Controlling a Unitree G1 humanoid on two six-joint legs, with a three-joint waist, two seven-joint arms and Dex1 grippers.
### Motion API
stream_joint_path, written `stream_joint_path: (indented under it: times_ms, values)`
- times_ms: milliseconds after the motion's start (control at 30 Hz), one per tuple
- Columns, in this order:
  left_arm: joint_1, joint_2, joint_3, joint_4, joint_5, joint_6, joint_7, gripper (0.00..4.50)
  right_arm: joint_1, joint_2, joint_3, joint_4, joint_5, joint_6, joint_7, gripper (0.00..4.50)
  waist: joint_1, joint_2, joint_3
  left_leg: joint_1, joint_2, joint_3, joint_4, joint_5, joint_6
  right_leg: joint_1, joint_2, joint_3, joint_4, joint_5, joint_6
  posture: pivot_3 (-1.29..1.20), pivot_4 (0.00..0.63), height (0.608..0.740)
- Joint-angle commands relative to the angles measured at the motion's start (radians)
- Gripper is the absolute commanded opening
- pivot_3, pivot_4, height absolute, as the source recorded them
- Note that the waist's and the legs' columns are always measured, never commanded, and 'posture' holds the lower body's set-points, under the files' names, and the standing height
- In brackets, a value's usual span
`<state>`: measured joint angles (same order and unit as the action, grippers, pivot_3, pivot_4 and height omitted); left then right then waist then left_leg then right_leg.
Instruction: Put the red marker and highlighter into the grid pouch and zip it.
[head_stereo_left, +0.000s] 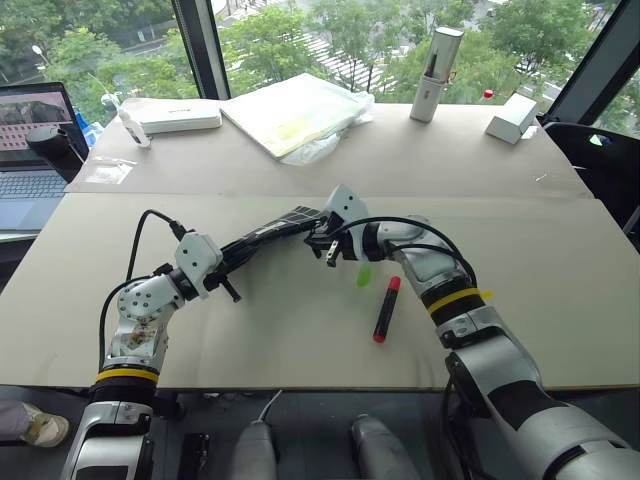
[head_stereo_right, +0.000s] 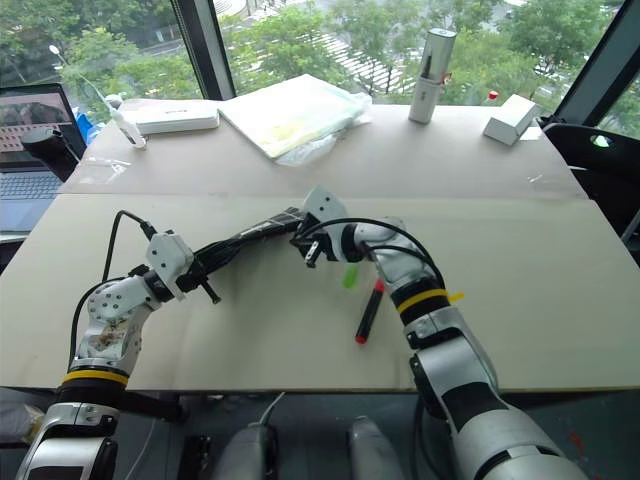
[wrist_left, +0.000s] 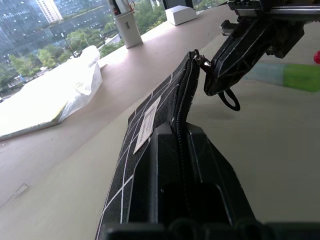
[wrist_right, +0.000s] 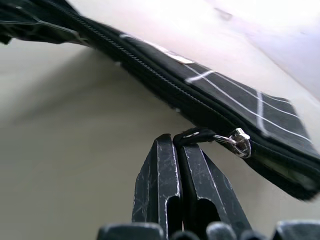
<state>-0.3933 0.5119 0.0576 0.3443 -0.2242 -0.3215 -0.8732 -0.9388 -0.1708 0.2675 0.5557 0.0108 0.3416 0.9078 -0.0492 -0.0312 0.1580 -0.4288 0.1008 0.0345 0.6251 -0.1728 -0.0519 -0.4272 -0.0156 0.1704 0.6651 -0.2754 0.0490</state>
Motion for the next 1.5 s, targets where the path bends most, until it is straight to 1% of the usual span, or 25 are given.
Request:
stream_joint_path:
  times_ms: [33, 233, 367, 533, 600, 633, 667, 700, 733, 800, 833, 867, 900, 1000, 1100, 1167, 1233, 1300, 1367, 1433, 1500]
  values:
    - [-0.018, -0.005, 0.0, -0.019, -0.001, 0.004, 0.008, 0.0, -0.012, 0.037, 0.032, -0.091, 0.001, 0.012, 0.007, 0.06, 0.001, 0.0, 0.0, 0.0, 0.0, 0.0, 0.0, 0.0, 0.0, 0.0, 0.0, 0.0, 0.0, 0.0, 0.0, 0.0, 0.15, 0.738]
    - [-0.038, -0.005, -0.003, -0.006, -0.002, 0.005, -0.001, 0.0, -0.09, 0.108, 0.036, -0.045, 0.003, 0.004, -0.015, 0.06, 0.001, 0.0, 0.0, 0.0, 0.0, 0.0, 0.0, 0.0, 0.0, 0.0, 0.0, -0.001, 0.0, 0.0, 0.0, 0.0, 0.15, 0.738]
    - [-0.047, -0.004, -0.002, 0.006, -0.002, 0.003, -0.006, 0.0, -0.094, 0.137, 0.064, -0.055, 0.002, 0.009, 0.01, 0.06, 0.004, 0.0, 0.0, -0.001, 0.0, -0.001, 0.0, 0.0, 0.0, 0.0, 0.0, -0.002, -0.001, 0.0, 0.0, 0.0, 0.15, 0.738]
    - [-0.053, -0.006, -0.004, 0.01, -0.002, 0.002, -0.009, 0.0, -0.081, 0.162, 0.081, -0.048, -0.004, 0.011, -0.006, 0.06, 0.003, 0.0, 0.0, -0.001, 0.0, -0.002, 0.0, 0.0, 0.0, 0.0, 0.0, -0.002, 0.0, 0.0, 0.0, 0.0, 0.15, 0.738]
    - [-0.054, -0.007, -0.005, 0.01, -0.002, 0.002, -0.009, 0.0, -0.075, 0.161, 0.069, -0.039, 0.0, 0.008, -0.017, 0.67, 0.003, 0.0, 0.0, -0.001, 0.0, -0.002, 0.0, 0.0, 0.0, 0.0, 0.0, -0.003, 0.0, 0.0, 0.0, 0.0, 0.15, 0.738]
    - [-0.055, -0.007, -0.005, 0.012, -0.002, 0.002, -0.009, 0.0, -0.074, 0.16, 0.062, -0.037, 0.004, 0.012, -0.019, 0.79, 0.003, 0.0, 0.0, -0.001, 0.0, -0.002, 0.0, 0.0, 0.0, 0.0, 0.0, -0.003, 0.0, 0.0, 0.0, 0.0, 0.15, 0.738]
    - [-0.056, -0.007, -0.005, 0.013, -0.002, 0.001, -0.01, 0.0, -0.074, 0.158, 0.057, -0.036, 0.007, 0.015, -0.019, 1.28, 0.004, 0.0, 0.0, -0.001, 0.0, -0.002, 0.0, 0.0, 0.0, 0.0, 0.0, -0.003, 0.0, 0.0, 0.0, 0.0, 0.15, 0.738]
    - [-0.057, -0.006, -0.004, 0.015, -0.002, 0.001, -0.01, 0.0, -0.072, 0.153, 0.049, -0.044, 0.013, 0.021, -0.018, 1.37, 0.003, 0.0, 0.0, -0.001, 0.0, -0.002, 0.0, 0.0, 0.0, 0.0, 0.0, -0.003, 0.0, 0.0, 0.0, 0.0, 0.15, 0.738]
    - [-0.058, -0.006, -0.004, 0.016, -0.002, 0.001, -0.01, 0.0, -0.069, 0.146, 0.047, -0.051, 0.017, 0.023, -0.009, 1.84, 0.003, 0.0, 0.0, -0.001, 0.0, -0.002, 0.0, 0.0, 0.0, 0.0, 0.0, -0.003, -0.001, 0.0, 0.0, 0.0, 0.15, 0.738]
    - [-0.059, -0.007, -0.004, 0.017, -0.003, 0.002, -0.011, 0.0, -0.065, 0.131, 0.04, -0.064, 0.02, 0.032, -0.008, 2.52, 0.003, 0.0, 0.0, -0.001, 0.0, -0.002, 0.0, 0.0, 0.0, 0.0, 0.0, -0.003, -0.001, 0.0, 0.0, 0.0, 0.15, 0.738]
    - [-0.059, -0.007, -0.005, 0.017, -0.003, 0.002, -0.012, 0.0, -0.065, 0.124, 0.027, -0.072, 0.034, 0.057, -0.005, 2.77, 0.003, 0.0, 0.0, -0.001, 0.0, -0.002, 0.0, 0.0, 0.0, 0.0, 0.0, -0.003, -0.001, 0.0, 0.0, 0.0, 0.15, 0.738]
    - [-0.059, -0.008, -0.005, 0.016, -0.004, 0.002, -0.011, 0.0, -0.06, 0.109, 0.019, -0.092, 0.046, 0.076, 0.007, 3.2, 0.003, 0.0, 0.0, -0.001, 0.0, -0.002, 0.0, 0.0, 0.0, 0.0, 0.0, -0.003, -0.001, 0.0, 0.0, 0.0, 0.15, 0.738]
    - [-0.059, -0.009, -0.006, 0.015, -0.004, 0.003, -0.011, 0.0, -0.051, 0.086, 0.01, -0.122, 0.061, 0.103, 0.024, 3.48, 0.004, 0.0, 0.0, -0.001, 0.0, -0.003, 0.0, 0.0, 0.0, 0.0, 0.0, -0.003, -0.001, 0.0, 0.0, 0.0, 0.15, 0.738]
    - [-0.056, -0.011, -0.008, 0.01, -0.005, 0.004, -0.012, 0.0, 0.017, -0.016, -0.008, -0.313, 0.141, 0.207, 0.128, 3.48, 0.011, 0.0, 0.0, -0.002, 0.0, -0.003, 0.001, 0.0, 0.0, 0.0, 0.0, -0.004, -0.001, 0.0, 0.0, 0.0, 0.15, 0.738]
    - [-0.053, -0.014, -0.009, 0.016, -0.004, 0.001, -0.013, 0.0, 0.149, -0.171, -0.035, -0.625, 0.266, 0.299, 0.246, 3.48, 0.015, 0.0, 0.0, -0.004, 0.0, -0.004, 0.001, 0.0, 0.0, 0.0, 0.0, -0.005, -0.002, 0.0, 0.0, 0.0, 0.15, 0.738]
    - [-0.05, -0.017, -0.011, 0.016, -0.004, 0.0, -0.012, 0.0, 0.225, -0.248, -0.057, -0.76, 0.307, 0.323, 0.261, 3.48, 0.015, 0.0, 0.0, -0.004, 0.0, -0.005, 0.001, 0.0, 0.0, 0.0, 0.0, -0.005, -0.002, 0.0, 0.0, 0.0, 0.15, 0.738]
    - [-0.046, -0.02, -0.014, 0.014, -0.003, -0.002, -0.01, 0.0, 0.289, -0.306, -0.083, -0.838, 0.321, 0.365, 0.229, 3.48, 0.009, 0.0, 0.0, -0.004, 0.0, -0.005, 0.001, 0.0, 0.0, 0.0, 0.0, -0.006, -0.002, 0.0, 0.0, 0.0, 0.15, 0.738]
    - [-0.044, -0.024, -0.014, 0.013, -0.003, -0.002, -0.008, 0.0, 0.351, -0.348, -0.118, -0.885, 0.299, 0.422, 0.144, 3.48, 0.006, 0.0, 0.0, -0.003, 0.0, -0.006, 0.001, 0.0, 0.0, 0.001, 0.0, -0.006, -0.001, 0.0, 0.0, 0.0, 0.15, 0.738]
    - [-0.042, -0.028, -0.015, 0.014, -0.002, -0.004, -0.008, 0.0, 0.397, -0.356, -0.171, -0.922, 0.265, 0.503, 0.015, 3.48, 0.006, -0.001, 0.0, -0.002, 0.0, -0.006, 0.001, 0.0, 0.0, 0.002, 0.0, -0.006, -0.001, 0.0, 0.0, 0.0, 0.15, 0.738]
    - [-0.039, -0.03, -0.016, 0.017, -0.002, -0.007, -0.01, 0.0, 0.408, -0.318, -0.246, -0.936, 0.237, 0.608, -0.143, 3.48, 0.006, -0.001, 0.0, -0.002, 0.0, -0.006, 0.001, 0.0, -0.001, 0.002, 0.0, -0.006, -0.001, 0.0, 0.0, 0.0, 0.15, 0.738]
    - [-0.038, -0.031, -0.015, 0.027, -0.002, -0.013, -0.014, 0.0, 0.422, -0.245, -0.348, -1.01, 0.236, 0.747, -0.285, 3.48, 0.007, -0.001, 0.0, -0.002, 0.0, -0.006, 0.001, 0.0, -0.001, 0.002, 0.0, -0.005, -0.001, 0.0, 0.0, 0.0, 0.15, 0.738]
